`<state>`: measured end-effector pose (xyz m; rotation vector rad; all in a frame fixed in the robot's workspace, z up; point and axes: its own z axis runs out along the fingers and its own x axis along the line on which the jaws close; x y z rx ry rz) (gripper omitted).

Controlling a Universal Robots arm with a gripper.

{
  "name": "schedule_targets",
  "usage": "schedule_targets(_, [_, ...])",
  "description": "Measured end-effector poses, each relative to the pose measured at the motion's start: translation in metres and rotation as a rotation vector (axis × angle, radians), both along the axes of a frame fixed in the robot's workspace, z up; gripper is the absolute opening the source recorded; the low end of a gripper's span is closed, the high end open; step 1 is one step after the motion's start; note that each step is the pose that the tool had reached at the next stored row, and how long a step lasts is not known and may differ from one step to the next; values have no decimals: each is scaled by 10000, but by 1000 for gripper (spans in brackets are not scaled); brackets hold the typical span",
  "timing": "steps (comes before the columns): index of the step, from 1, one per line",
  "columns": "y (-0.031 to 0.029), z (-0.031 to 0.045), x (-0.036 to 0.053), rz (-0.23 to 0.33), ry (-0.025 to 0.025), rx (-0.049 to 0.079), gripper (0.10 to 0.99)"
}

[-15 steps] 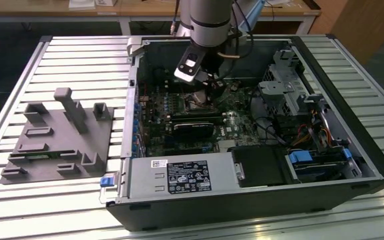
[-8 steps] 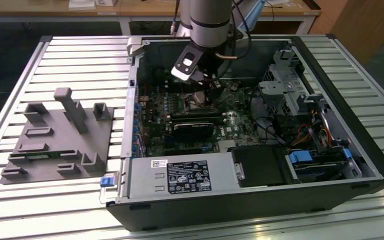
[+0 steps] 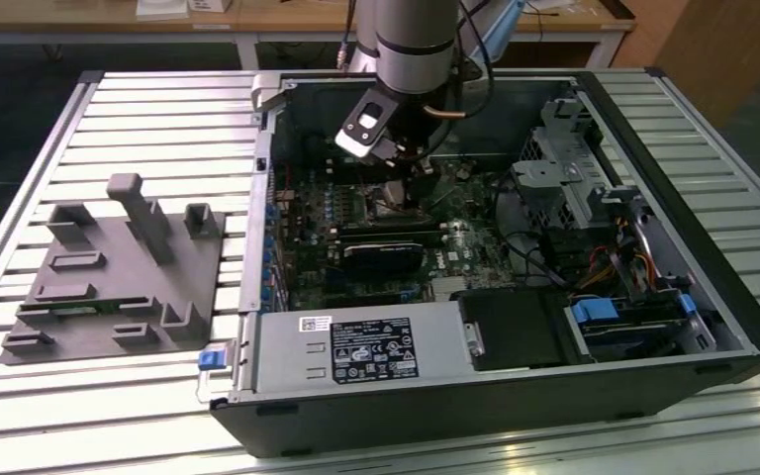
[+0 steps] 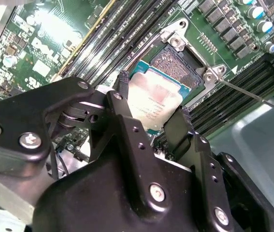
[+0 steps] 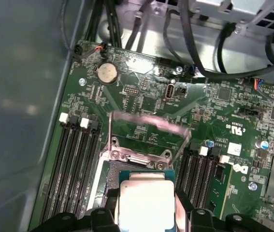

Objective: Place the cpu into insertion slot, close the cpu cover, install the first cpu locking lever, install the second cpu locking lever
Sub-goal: 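Place the cpu into insertion slot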

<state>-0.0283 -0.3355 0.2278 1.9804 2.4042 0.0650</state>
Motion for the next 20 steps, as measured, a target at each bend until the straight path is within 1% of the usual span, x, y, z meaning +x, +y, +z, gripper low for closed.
schedule_targets(4, [5,-4,-1,-401,0,0,541])
schedule_targets(9, [31,-16,-12,-689,-1,1,541])
schedule_targets(14, [33,-35,-21,-1478,0,0,541])
schedule_targets(17, [48,-49,-29,-1668,0,0,541])
schedule_targets(20, [76,-67,-35,-1776,-1,1,541])
